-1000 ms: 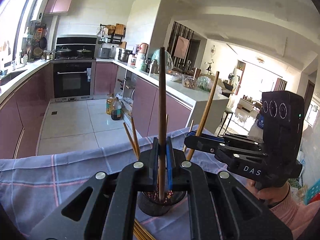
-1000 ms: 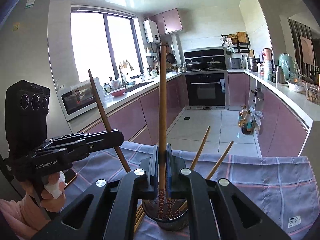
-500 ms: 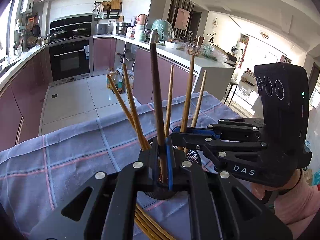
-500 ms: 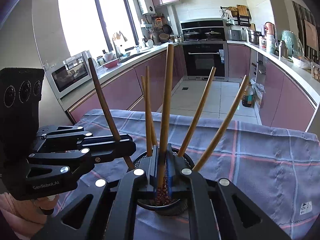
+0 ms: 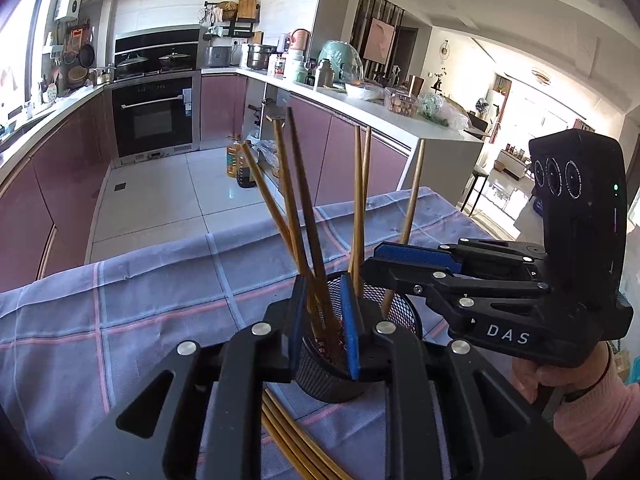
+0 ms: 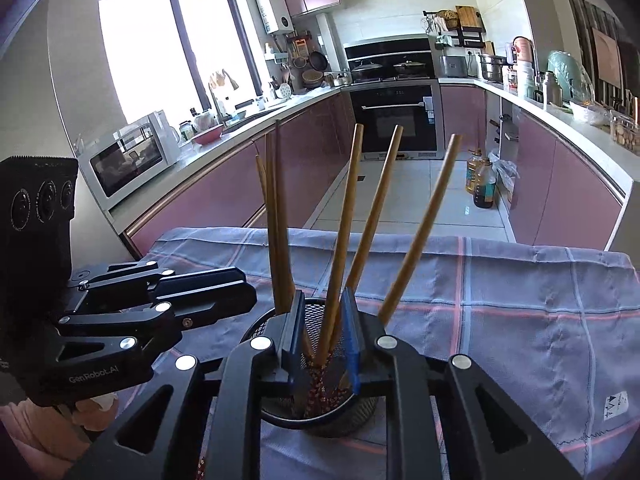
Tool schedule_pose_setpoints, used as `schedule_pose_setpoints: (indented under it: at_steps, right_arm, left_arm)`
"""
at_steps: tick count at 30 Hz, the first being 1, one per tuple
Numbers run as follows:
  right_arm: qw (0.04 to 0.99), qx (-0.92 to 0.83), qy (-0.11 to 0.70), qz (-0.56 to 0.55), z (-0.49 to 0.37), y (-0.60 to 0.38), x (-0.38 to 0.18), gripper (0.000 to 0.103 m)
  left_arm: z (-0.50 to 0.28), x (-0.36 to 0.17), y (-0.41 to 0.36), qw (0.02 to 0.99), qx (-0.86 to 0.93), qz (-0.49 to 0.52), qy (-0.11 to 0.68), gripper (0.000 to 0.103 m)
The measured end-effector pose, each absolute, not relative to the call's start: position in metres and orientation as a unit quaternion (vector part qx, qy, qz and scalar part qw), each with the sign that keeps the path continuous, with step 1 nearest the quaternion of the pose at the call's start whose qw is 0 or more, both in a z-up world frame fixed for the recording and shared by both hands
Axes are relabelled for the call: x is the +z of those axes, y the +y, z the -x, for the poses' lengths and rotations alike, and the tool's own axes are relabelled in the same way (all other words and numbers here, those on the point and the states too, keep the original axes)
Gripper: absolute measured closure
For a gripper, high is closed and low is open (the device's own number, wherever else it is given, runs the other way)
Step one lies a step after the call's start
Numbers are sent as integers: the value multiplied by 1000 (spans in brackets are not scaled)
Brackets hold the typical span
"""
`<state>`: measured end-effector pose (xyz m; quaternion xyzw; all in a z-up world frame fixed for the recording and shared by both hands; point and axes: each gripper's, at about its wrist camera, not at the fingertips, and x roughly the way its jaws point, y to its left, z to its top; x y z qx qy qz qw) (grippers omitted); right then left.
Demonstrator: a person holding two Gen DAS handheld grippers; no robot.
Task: Organize utensils
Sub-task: 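Move the open right tool back to the chopstick pile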
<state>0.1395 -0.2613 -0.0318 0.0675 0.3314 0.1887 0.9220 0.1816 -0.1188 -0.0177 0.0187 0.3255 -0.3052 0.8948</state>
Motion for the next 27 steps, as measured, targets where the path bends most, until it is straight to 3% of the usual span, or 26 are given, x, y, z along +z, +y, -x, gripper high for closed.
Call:
schedule_pose_setpoints:
  at_steps: [6,10,13,17,18,22,27]
  right_arm:
    - [927,204,309,-63,-119,-261,-22,78]
    - [924,237,293,-59,-94,-258,-15,68]
    - [913,273,298,-57,-78,-251,-19,61]
    - [896,294,329,-50,-68,-237,-40,58]
    - [892,294,341,-50,-68,-233,-47,57]
    - [875,284,388,-54,-70,-223,-81,57]
    - [866,272,417,-50,-69,-214,-106,56]
  left_arm:
    - [-163,-11,-98,910,-288,-12,300,76]
    - [-138,-6,-78,920,-281,-6,272,58]
    - [-123,-9,-63,924,-276,-1,266,51]
    - [-109,-24,-49,927,-253,-7,277,40]
    - [-106,-29,-47,927,-246,-11,283,32]
    - [-100,-54,-39,926,-216,-23,310,16]
    - [-97,-86,-35,920,-183,-31,346,13]
